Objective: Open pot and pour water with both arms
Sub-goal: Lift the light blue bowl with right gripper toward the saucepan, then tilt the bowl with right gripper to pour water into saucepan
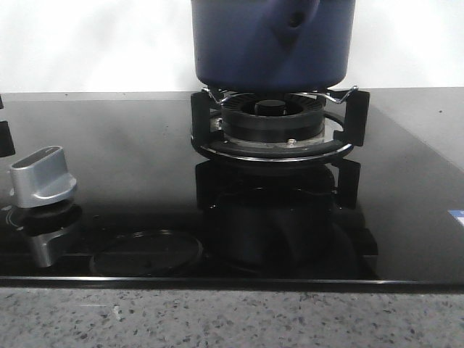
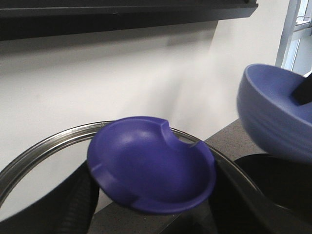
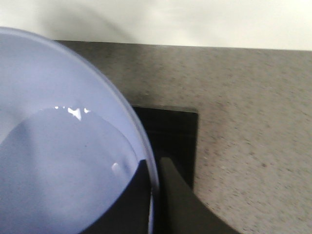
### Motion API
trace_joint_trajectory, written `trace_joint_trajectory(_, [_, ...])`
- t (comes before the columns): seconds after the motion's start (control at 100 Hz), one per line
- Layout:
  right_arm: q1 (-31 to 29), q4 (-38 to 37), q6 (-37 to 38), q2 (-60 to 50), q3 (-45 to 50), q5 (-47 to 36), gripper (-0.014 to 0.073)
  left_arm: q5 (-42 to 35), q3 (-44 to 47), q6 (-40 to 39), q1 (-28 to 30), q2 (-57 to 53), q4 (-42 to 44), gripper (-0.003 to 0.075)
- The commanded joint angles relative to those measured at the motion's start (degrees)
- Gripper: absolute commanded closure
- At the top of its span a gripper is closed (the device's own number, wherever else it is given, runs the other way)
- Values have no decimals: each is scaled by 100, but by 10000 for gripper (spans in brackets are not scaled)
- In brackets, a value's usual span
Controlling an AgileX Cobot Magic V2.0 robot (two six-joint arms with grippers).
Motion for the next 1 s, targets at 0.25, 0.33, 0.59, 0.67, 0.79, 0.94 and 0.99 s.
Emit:
trace_joint_trajectory(0.25, [427,109,-106,-155,-283,-845,639,140,-202,-51,13,-325,-498,416])
trace_joint_trajectory(0.33, [504,85,-116,-181,-167,-1038,639,140,-202,-51,13,-325,-498,416])
trace_joint_trajectory(0.59, [702,19,-234,-721,938,-2431,639,140,-202,-51,13,-325,-498,416])
trace_joint_trajectory(0.67, [743,-34,-271,-1003,1525,-3077,639,140,-202,-51,13,-325,-498,416])
trace_joint_trajectory(0.79, [751,-44,-365,-1442,2359,-4039,639,117,-202,-51,13,-325,-498,416])
trace_joint_trajectory(0.94, [756,-44,-506,-1841,3245,-5087,639,96,-202,-51,13,-325,-498,416])
trace_joint_trajectory(0.99, [756,-44,-505,-1936,3551,-5486,639,73,-202,-51,13,-325,-498,416])
